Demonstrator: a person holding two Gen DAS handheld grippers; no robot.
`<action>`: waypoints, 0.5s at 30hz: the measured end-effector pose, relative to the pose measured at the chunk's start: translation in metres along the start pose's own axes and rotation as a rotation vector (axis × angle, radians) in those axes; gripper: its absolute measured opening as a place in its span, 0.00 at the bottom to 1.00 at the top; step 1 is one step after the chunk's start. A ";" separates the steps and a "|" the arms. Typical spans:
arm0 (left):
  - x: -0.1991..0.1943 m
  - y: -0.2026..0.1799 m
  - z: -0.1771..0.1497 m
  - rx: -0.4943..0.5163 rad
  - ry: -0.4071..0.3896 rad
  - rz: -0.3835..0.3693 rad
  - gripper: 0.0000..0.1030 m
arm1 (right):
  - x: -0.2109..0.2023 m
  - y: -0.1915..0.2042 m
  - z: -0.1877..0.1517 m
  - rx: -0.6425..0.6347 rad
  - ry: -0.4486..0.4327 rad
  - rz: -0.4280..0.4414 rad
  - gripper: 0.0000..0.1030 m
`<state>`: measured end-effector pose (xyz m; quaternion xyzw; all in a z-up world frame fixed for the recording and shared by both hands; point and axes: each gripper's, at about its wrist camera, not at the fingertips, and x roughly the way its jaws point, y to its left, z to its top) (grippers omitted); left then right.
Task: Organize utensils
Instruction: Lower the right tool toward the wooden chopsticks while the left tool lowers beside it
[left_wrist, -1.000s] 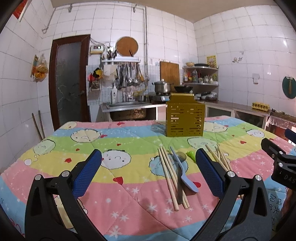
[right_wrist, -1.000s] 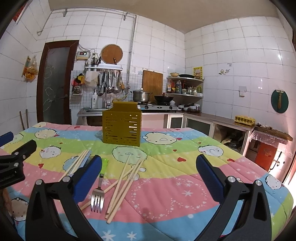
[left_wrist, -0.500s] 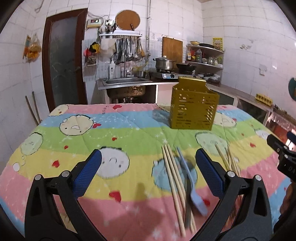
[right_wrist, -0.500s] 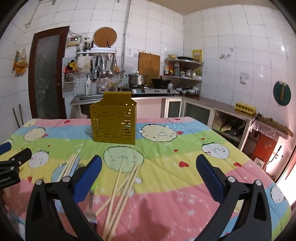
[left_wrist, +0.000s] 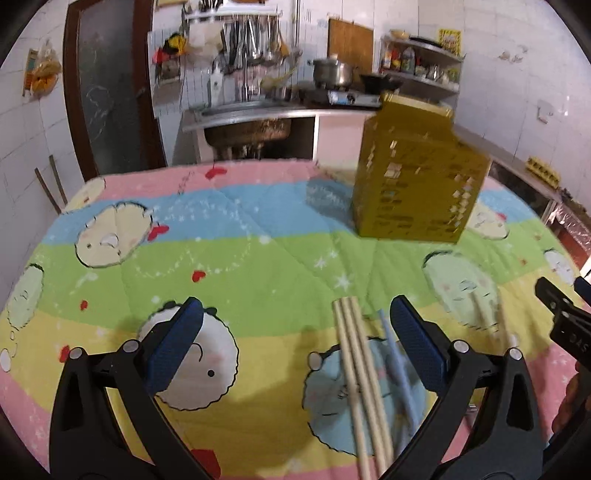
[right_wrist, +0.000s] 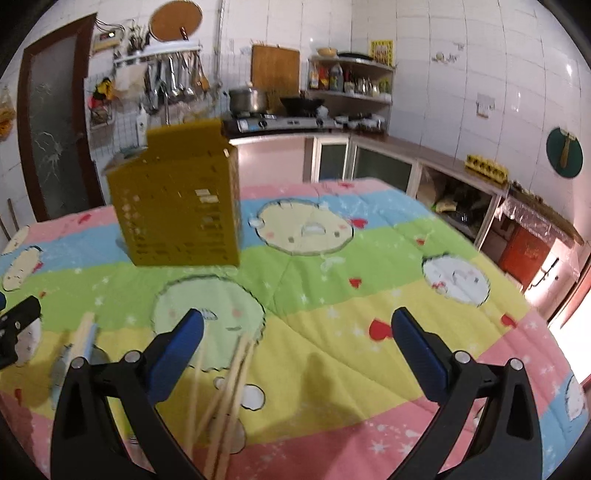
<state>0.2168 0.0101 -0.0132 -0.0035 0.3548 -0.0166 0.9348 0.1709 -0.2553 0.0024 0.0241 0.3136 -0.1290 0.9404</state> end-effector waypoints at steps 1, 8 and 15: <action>0.005 0.001 -0.003 -0.002 0.011 0.004 0.95 | 0.005 0.000 -0.003 -0.004 0.013 -0.011 0.96; 0.035 0.004 -0.015 0.019 0.108 0.027 0.95 | 0.027 -0.003 -0.011 -0.010 0.090 -0.062 0.96; 0.045 0.005 -0.020 0.019 0.156 0.032 0.95 | 0.039 -0.004 -0.014 -0.005 0.143 -0.050 0.96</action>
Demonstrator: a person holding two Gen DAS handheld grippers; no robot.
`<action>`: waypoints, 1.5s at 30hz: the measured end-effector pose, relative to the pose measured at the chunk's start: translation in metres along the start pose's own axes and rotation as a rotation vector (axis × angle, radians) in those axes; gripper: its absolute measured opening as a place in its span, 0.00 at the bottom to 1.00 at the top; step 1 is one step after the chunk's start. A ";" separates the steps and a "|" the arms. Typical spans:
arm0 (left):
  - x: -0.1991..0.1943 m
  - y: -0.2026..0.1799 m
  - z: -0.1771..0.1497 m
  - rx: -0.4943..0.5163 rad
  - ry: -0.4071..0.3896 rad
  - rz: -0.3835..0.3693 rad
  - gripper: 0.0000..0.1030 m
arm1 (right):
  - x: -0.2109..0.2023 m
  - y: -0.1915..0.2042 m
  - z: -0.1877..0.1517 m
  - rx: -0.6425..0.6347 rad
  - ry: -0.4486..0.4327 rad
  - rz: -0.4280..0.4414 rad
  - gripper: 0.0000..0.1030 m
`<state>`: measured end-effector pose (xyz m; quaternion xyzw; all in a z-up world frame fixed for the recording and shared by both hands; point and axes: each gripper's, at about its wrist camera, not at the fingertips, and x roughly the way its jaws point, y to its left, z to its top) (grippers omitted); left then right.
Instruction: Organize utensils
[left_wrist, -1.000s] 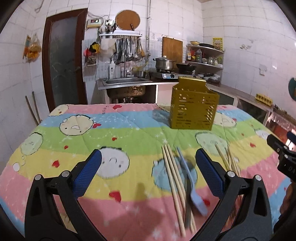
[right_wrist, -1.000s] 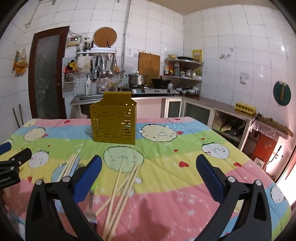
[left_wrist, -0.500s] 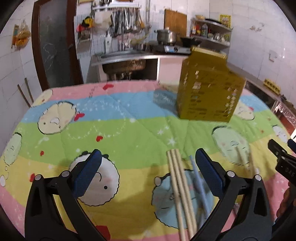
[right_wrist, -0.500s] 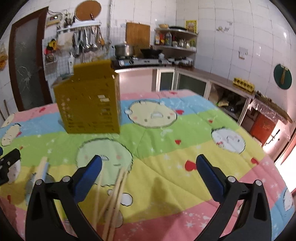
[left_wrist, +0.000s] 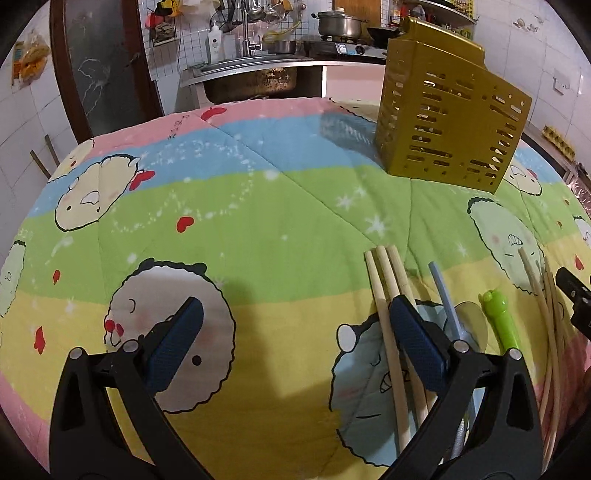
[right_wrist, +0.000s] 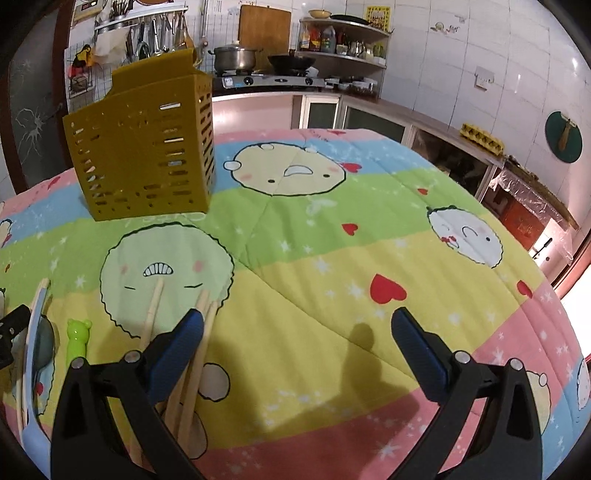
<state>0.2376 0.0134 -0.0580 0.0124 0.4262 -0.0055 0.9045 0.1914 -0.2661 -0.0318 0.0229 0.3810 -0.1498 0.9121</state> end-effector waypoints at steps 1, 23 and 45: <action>0.000 -0.001 0.000 0.001 0.001 0.001 0.95 | 0.001 0.000 -0.001 0.001 0.009 -0.003 0.96; 0.006 -0.009 -0.002 0.044 0.038 0.004 0.91 | 0.007 0.012 -0.004 -0.046 0.056 0.001 0.96; 0.013 -0.020 0.019 -0.005 0.107 -0.081 0.34 | 0.009 0.039 0.004 -0.036 0.126 0.077 0.24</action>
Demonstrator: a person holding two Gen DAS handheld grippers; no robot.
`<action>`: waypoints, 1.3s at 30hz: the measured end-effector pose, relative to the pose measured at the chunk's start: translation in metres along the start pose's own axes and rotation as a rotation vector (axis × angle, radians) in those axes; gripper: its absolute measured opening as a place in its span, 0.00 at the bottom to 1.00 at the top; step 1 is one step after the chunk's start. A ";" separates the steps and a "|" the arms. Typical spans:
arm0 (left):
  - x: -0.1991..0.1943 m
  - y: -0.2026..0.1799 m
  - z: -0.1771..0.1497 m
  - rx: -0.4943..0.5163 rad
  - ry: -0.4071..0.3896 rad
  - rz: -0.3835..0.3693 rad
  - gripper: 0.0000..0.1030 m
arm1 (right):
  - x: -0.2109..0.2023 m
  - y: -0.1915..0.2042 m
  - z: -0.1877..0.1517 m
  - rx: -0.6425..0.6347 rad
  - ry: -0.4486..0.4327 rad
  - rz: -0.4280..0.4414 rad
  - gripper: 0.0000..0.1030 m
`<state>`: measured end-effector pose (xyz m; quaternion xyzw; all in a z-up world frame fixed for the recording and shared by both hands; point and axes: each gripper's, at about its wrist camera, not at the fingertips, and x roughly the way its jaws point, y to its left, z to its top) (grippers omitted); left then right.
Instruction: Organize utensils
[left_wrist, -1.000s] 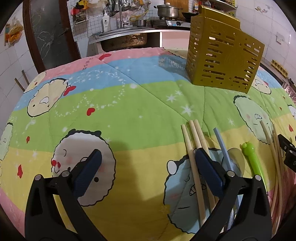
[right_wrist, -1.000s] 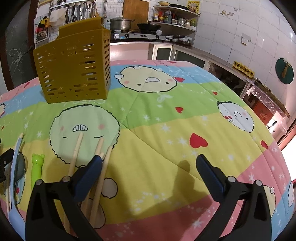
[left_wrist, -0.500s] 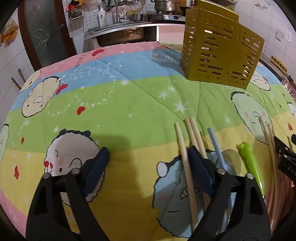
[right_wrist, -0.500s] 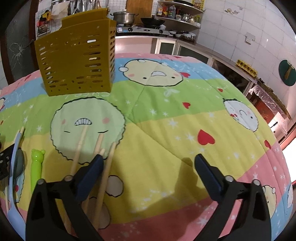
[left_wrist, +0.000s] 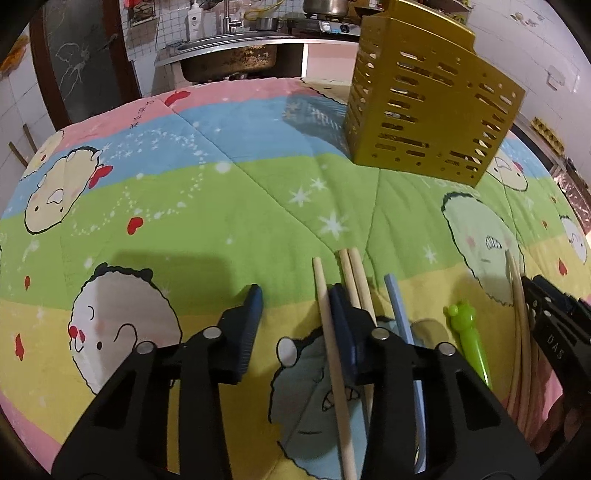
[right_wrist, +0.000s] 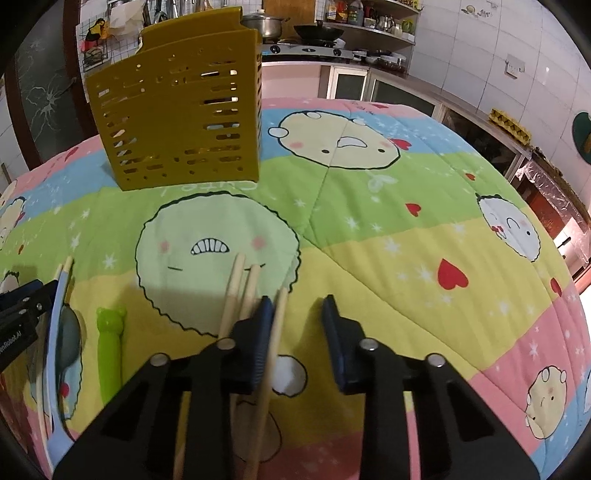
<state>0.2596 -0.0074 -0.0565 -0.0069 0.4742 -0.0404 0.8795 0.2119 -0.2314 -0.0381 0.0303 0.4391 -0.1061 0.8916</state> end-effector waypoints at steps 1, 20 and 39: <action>0.001 -0.001 0.001 0.001 0.003 0.005 0.33 | 0.001 0.000 0.001 0.003 0.003 0.002 0.21; -0.004 0.000 0.008 -0.024 -0.037 -0.030 0.06 | -0.011 -0.013 0.016 0.072 -0.023 0.082 0.05; -0.121 -0.008 0.036 -0.020 -0.433 -0.110 0.04 | -0.100 -0.030 0.058 0.102 -0.387 0.176 0.05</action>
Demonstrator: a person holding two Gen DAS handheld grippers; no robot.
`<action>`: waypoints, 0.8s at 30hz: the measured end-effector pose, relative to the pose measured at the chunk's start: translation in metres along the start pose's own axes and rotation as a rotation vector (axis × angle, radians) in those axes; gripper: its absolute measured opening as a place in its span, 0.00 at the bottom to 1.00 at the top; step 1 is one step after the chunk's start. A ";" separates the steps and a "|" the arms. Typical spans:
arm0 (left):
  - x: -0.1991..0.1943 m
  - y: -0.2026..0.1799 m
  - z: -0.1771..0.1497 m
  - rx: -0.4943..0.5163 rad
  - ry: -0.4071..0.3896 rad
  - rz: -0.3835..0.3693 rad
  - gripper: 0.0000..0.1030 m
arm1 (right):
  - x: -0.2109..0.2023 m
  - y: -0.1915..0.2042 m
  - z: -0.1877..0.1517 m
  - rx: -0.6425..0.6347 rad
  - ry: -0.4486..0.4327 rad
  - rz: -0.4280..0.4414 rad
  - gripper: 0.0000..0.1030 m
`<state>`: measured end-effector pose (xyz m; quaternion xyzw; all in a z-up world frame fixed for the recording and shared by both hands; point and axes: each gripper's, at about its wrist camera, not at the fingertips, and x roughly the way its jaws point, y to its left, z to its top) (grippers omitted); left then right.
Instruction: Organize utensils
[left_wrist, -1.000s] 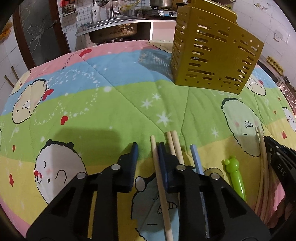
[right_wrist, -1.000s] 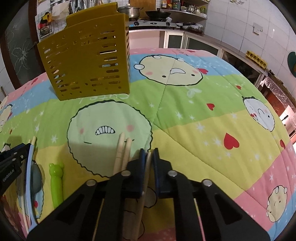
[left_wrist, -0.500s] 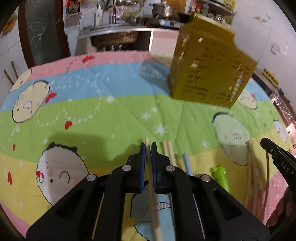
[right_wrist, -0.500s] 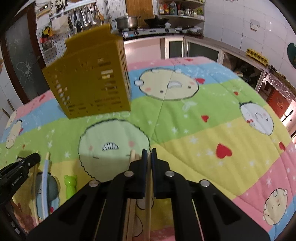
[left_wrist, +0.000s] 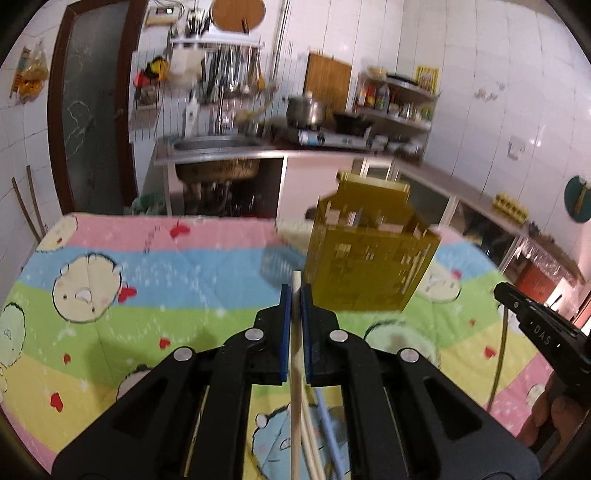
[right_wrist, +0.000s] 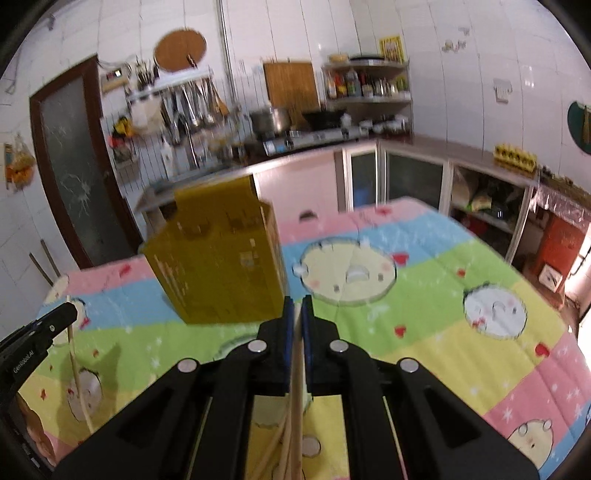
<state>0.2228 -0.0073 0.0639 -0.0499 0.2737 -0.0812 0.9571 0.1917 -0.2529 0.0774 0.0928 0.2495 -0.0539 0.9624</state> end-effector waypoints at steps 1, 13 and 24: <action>-0.005 -0.002 0.003 0.000 -0.021 -0.003 0.04 | -0.003 0.001 0.003 -0.003 -0.017 0.002 0.05; -0.031 -0.021 0.034 0.030 -0.202 -0.014 0.04 | -0.029 0.013 0.042 -0.034 -0.221 0.027 0.05; -0.033 -0.034 0.085 0.038 -0.274 -0.051 0.04 | -0.035 0.032 0.093 -0.065 -0.319 0.060 0.05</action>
